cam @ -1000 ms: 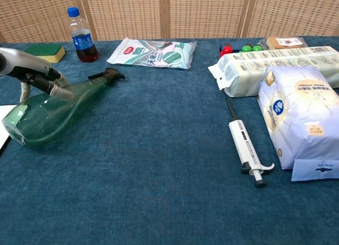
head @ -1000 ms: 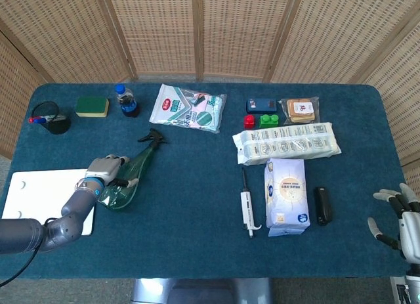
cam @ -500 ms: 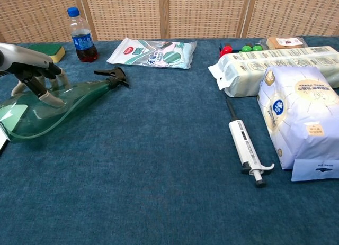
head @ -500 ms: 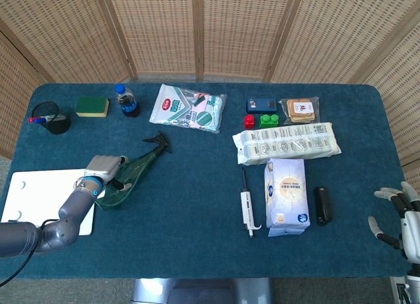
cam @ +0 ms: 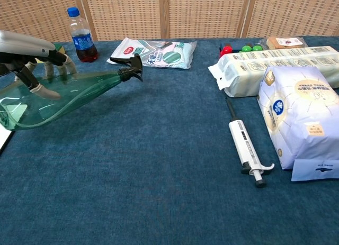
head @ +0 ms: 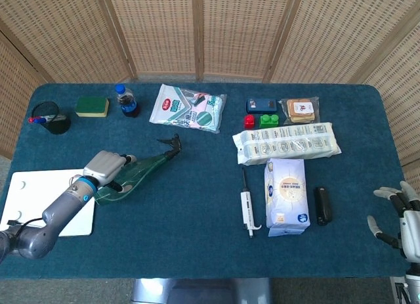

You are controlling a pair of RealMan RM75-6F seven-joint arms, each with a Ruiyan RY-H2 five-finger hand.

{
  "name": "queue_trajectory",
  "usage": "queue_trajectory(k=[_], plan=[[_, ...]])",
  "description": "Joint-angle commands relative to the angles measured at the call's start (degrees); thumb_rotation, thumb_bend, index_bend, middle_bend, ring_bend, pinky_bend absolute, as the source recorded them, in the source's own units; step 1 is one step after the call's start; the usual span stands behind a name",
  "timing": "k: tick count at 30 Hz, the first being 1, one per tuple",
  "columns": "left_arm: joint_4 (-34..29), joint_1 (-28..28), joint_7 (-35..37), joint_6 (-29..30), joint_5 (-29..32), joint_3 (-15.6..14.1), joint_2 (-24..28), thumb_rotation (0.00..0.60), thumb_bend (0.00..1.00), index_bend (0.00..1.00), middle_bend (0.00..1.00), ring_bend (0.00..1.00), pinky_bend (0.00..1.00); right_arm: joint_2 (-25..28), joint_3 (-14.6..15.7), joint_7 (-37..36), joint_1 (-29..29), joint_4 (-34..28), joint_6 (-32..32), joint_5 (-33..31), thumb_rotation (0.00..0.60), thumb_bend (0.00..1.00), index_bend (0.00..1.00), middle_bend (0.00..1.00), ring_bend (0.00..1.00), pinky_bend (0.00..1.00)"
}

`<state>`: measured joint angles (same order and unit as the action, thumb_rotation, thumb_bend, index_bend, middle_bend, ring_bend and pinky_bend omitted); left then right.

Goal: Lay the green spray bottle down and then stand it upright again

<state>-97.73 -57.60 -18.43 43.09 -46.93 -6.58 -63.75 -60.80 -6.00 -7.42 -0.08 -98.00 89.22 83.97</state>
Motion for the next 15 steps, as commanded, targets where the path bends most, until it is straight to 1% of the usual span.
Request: queue_trajectory(k=[1, 3, 5, 8, 12, 15], plan=[[1.3, 5.9, 7.6, 1.3, -17.3, 0.7, 2.4, 0.599, 0.46, 0.45, 0.39, 0.33, 0.59, -0.1, -0.1, 0.1, -0.1, 0.0, -0.2, -0.1, 0.600, 0.38, 0.30, 0.30, 0.09, 0.18], [2.5, 7.7, 10.8, 2.8, -24.0, 0.2, 2.3, 0.599, 0.46, 0.44, 0.39, 0.31, 0.60, -0.2, -0.1, 0.3, -0.3, -0.1, -0.5, -0.2, 0.600, 0.38, 0.30, 0.30, 0.09, 0.18], [3.7, 8.5, 13.4, 3.4, -28.3, -0.3, 2.3, 0.599, 0.46, 0.44, 0.38, 0.30, 0.59, -0.3, -0.1, 0.4, -0.4, -0.1, -0.6, -0.3, 0.600, 0.38, 0.30, 0.30, 0.09, 0.18], [5.9, 9.5, 16.7, 4.4, -35.6, -1.7, 2.3, 0.600, 0.46, 0.42, 0.37, 0.28, 0.55, -0.5, -0.2, 0.6, -0.7, -0.2, -1.0, -0.3, 0.600, 0.38, 0.30, 0.30, 0.09, 0.18], [8.2, 9.9, 18.4, 4.7, -41.3, -3.1, 2.0, 0.600, 0.46, 0.41, 0.36, 0.27, 0.53, -0.9, -0.2, 1.0, -1.0, -0.3, -1.4, -0.3, 0.600, 0.38, 0.30, 0.30, 0.09, 0.18], [9.3, 10.1, 18.1, 4.4, -43.5, -3.7, 1.9, 0.600, 0.46, 0.41, 0.36, 0.26, 0.55, -1.1, -0.2, 1.2, -1.0, -0.4, -1.4, -0.5, 0.600, 0.38, 0.30, 0.30, 0.09, 0.18]])
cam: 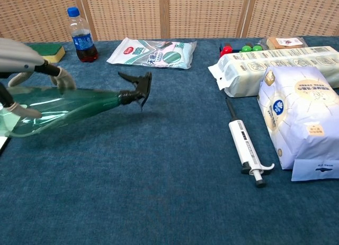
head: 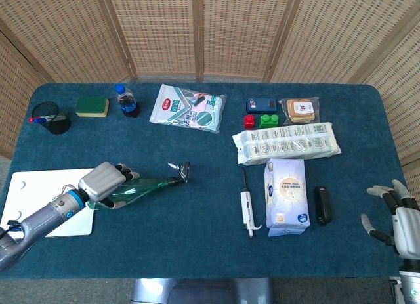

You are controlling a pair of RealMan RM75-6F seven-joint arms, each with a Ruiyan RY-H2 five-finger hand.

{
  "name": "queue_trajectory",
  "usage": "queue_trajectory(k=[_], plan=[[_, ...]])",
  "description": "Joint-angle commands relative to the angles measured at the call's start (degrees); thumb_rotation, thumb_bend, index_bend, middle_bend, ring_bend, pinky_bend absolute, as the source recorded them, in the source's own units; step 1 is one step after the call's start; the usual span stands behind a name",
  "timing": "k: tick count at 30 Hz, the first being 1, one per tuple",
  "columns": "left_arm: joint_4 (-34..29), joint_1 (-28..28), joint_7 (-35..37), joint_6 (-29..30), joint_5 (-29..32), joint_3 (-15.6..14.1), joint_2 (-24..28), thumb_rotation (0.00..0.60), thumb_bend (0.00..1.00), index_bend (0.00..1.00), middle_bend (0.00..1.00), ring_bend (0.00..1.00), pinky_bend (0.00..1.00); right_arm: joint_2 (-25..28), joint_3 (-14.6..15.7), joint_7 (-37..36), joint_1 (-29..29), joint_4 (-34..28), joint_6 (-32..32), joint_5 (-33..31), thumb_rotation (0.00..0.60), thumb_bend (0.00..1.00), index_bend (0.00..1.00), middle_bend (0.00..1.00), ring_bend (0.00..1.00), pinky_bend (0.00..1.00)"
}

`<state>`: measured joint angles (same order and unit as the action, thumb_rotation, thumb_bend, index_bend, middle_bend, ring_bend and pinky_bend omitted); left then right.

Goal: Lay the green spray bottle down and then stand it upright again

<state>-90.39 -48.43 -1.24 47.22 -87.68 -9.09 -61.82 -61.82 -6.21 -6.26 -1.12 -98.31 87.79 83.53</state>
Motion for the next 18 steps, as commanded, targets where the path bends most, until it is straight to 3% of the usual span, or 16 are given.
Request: queue_trajectory(k=[1, 5, 15, 18], plan=[[2.1, 0.9, 0.7, 0.1, -2.9, -1.2, -0.1, 0.600, 0.46, 0.41, 0.36, 0.26, 0.55, 0.0, 0.0, 0.1, 0.0, -0.1, 0.0, -0.1, 0.600, 0.38, 0.30, 0.30, 0.09, 0.18], [2.7, 0.9, -1.5, -2.2, -2.9, -1.4, -0.7, 0.600, 0.46, 0.39, 0.35, 0.24, 0.52, 0.0, 0.0, 0.0, 0.0, -0.2, 0.1, -0.1, 0.600, 0.38, 0.30, 0.30, 0.09, 0.18], [-0.6, 0.9, -15.8, -6.0, 5.2, 1.6, 0.2, 0.600, 0.46, 0.04, 0.07, 0.01, 0.29, 0.3, 0.1, -0.5, 0.4, -0.7, 0.9, 0.4, 0.600, 0.38, 0.30, 0.30, 0.09, 0.18], [-2.2, 1.2, -20.1, -5.6, 8.6, 2.7, 0.9, 0.600, 0.46, 0.00, 0.04, 0.00, 0.25, 0.5, 0.2, -0.7, 0.7, -0.7, 1.3, 0.4, 0.600, 0.38, 0.30, 0.30, 0.09, 0.18]])
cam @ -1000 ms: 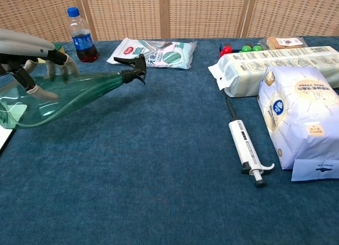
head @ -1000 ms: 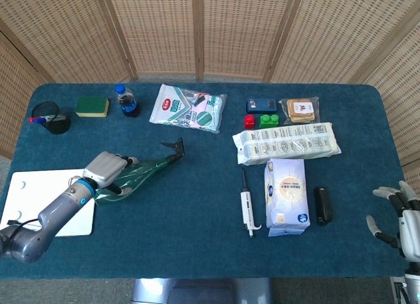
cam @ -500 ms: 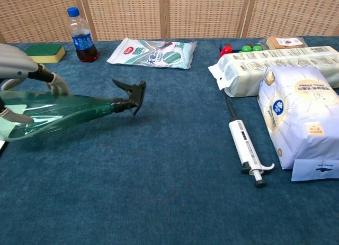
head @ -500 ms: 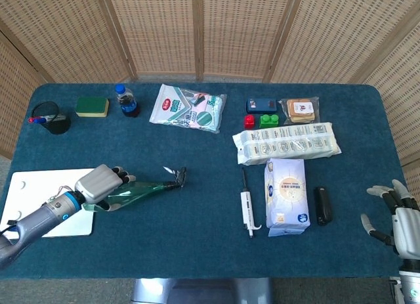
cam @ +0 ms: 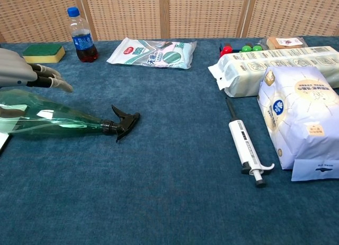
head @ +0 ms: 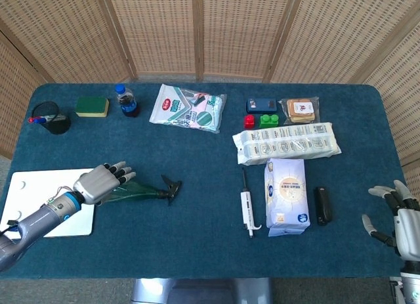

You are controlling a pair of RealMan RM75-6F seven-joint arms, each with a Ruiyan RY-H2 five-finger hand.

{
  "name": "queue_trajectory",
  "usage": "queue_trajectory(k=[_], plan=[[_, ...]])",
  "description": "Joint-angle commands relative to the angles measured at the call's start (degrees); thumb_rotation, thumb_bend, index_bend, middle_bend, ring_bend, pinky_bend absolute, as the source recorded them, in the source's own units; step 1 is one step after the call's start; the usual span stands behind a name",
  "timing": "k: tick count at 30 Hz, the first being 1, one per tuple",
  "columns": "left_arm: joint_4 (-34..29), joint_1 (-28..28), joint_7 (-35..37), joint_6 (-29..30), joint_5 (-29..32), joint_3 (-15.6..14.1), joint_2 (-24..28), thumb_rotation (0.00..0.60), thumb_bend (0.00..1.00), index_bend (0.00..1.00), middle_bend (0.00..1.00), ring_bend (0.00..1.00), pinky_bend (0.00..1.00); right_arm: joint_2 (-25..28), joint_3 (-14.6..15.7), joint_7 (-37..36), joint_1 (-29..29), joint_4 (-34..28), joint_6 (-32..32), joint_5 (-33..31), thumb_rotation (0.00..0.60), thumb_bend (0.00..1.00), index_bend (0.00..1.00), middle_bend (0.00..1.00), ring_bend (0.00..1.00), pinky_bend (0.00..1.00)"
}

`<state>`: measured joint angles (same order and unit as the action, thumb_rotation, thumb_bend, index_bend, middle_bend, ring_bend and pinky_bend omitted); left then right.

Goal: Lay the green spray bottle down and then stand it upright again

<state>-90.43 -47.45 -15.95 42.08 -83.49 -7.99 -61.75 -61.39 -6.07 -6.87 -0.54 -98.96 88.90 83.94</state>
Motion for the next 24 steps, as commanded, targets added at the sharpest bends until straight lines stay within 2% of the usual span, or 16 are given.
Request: queue_trajectory(k=[1, 6, 9, 13, 15, 18, 24], plan=[[-3.0, 0.5, -6.6, 0.5, 5.5, 2.2, 1.2, 0.600, 0.46, 0.00, 0.03, 0.00, 0.25, 0.2, 0.0, -0.3, 0.3, 0.0, 0.4, 0.0, 0.600, 0.38, 0.30, 0.30, 0.09, 0.18], [-6.2, 2.1, -6.2, 5.5, 6.9, 4.8, 3.1, 0.599, 0.46, 0.00, 0.05, 0.00, 0.26, 0.4, 0.1, -0.9, 0.6, 0.2, 0.8, 0.1, 0.600, 0.38, 0.30, 0.30, 0.09, 0.18], [-8.9, 3.2, -2.4, 8.6, 6.9, 7.0, 4.6, 0.581, 0.46, 0.04, 0.07, 0.02, 0.26, 0.4, 0.1, -1.1, 0.6, 0.4, 0.9, 0.3, 0.600, 0.38, 0.30, 0.30, 0.09, 0.18], [-11.0, 3.1, -1.5, 7.6, 8.1, 7.7, 5.9, 0.456, 0.44, 0.12, 0.10, 0.04, 0.27, 0.3, 0.1, -1.2, 0.6, 0.6, 0.9, 0.4, 0.600, 0.38, 0.30, 0.30, 0.09, 0.18], [-12.6, 2.6, -2.0, 6.0, 9.8, 7.9, 6.5, 0.357, 0.41, 0.15, 0.12, 0.05, 0.27, 0.2, 0.1, -1.3, 0.6, 0.7, 1.0, 0.5, 0.600, 0.38, 0.30, 0.30, 0.09, 0.18], [-14.1, 1.7, -3.4, 3.6, 12.4, 8.0, 6.6, 0.310, 0.37, 0.15, 0.12, 0.06, 0.28, 0.1, 0.1, -1.5, 0.6, 0.9, 1.0, 0.5, 0.600, 0.38, 0.30, 0.30, 0.09, 0.18], [-15.3, -0.2, -9.6, 1.2, 20.5, 7.5, 3.1, 0.277, 0.35, 0.16, 0.12, 0.07, 0.28, 0.1, 0.0, -2.1, 0.9, 1.6, 1.4, 0.5, 0.600, 0.38, 0.30, 0.30, 0.09, 0.18]])
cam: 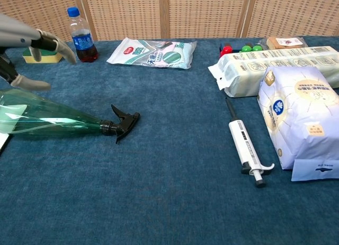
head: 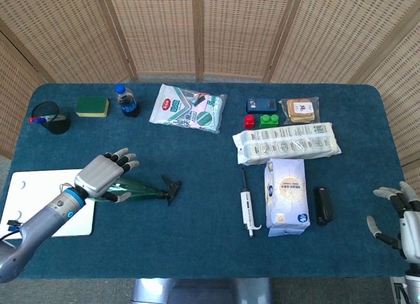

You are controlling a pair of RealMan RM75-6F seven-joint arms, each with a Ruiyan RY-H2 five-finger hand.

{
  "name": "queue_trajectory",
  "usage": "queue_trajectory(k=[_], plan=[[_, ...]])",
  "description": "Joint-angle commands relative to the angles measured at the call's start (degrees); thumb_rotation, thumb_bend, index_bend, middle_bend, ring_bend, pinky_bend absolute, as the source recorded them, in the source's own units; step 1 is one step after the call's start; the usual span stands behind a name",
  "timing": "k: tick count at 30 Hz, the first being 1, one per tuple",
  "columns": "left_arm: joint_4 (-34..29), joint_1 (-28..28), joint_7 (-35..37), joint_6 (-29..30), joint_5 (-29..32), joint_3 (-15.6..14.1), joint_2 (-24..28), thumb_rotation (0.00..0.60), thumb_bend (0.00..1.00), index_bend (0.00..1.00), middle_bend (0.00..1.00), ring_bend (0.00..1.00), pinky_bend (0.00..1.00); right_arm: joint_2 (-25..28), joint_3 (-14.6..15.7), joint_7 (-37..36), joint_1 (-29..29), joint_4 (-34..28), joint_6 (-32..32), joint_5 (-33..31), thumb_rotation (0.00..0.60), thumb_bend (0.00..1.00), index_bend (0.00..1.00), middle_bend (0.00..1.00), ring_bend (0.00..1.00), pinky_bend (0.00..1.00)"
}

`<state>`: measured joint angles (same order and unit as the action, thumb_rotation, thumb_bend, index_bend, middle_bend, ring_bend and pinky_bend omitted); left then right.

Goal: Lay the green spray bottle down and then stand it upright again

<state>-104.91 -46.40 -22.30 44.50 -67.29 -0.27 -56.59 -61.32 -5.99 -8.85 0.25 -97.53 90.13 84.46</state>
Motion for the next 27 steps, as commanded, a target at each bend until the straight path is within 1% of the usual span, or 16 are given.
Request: queue_trajectory(k=[1, 5, 10, 15, 19, 27], plan=[[-0.9, -1.6, -4.1, -1.5, 5.5, -0.3, -2.7, 0.274, 0.36, 0.17, 0.13, 0.07, 0.29, 0.1, -0.1, -0.3, 0.1, 0.2, 0.2, -0.1, 0.600, 0.38, 0.30, 0.30, 0.09, 0.18], [-0.7, -3.4, -7.9, -1.9, 10.4, -0.8, -5.0, 0.278, 0.36, 0.20, 0.13, 0.07, 0.31, 0.0, 0.0, -0.7, 0.2, 0.5, 0.2, -0.1, 0.600, 0.38, 0.30, 0.30, 0.09, 0.18], [0.1, -6.7, -13.9, -1.6, 15.9, -1.7, -8.0, 0.274, 0.36, 0.19, 0.12, 0.07, 0.32, -0.1, 0.0, -1.5, 0.6, 1.1, 0.5, -0.3, 0.600, 0.38, 0.29, 0.30, 0.09, 0.18], [0.9, -9.5, -19.8, -0.6, 20.8, -3.5, -10.6, 0.276, 0.36, 0.19, 0.11, 0.05, 0.32, 0.0, 0.0, -2.4, 1.1, 1.6, 1.0, -0.5, 0.600, 0.38, 0.29, 0.30, 0.09, 0.18], [1.2, -11.6, -22.8, -0.4, 24.6, -4.8, -12.0, 0.281, 0.36, 0.18, 0.11, 0.05, 0.32, 0.1, 0.0, -2.9, 1.2, 1.9, 1.1, -0.5, 0.600, 0.38, 0.29, 0.30, 0.09, 0.18], [2.8, -14.6, -27.0, 1.1, 29.2, -7.2, -14.8, 0.282, 0.36, 0.17, 0.10, 0.04, 0.32, 0.3, 0.0, -3.6, 1.6, 1.9, 1.6, -0.3, 0.600, 0.38, 0.29, 0.30, 0.09, 0.18]])
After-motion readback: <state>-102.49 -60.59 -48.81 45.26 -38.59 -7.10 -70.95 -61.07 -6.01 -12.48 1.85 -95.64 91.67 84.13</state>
